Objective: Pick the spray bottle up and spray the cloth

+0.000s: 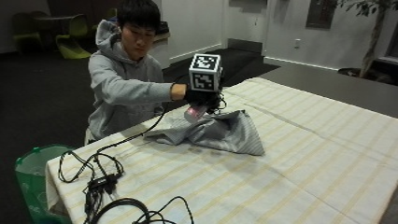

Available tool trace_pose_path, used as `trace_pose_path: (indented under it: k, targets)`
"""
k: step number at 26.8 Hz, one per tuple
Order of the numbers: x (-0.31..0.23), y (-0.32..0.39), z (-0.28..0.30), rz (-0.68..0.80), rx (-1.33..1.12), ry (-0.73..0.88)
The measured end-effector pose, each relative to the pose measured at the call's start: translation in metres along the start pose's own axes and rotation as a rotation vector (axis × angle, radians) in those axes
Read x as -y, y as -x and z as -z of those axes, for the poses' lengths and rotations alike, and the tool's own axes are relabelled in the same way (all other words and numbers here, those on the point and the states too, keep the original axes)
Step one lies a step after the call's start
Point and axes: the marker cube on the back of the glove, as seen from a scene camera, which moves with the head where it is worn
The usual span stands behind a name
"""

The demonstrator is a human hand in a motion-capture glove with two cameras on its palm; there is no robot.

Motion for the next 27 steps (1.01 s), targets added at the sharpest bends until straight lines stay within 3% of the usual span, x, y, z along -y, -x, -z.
trace_pose_path:
  k: [6, 13, 27]
  targets:
    - [-0.013, 0.038, -0.023, 0.053, -0.207, 0.151]
    - [-0.025, 0.036, -0.066, 0.048, -0.226, 0.224]
    - [-0.039, 0.063, -0.003, 0.025, -0.294, 0.168]
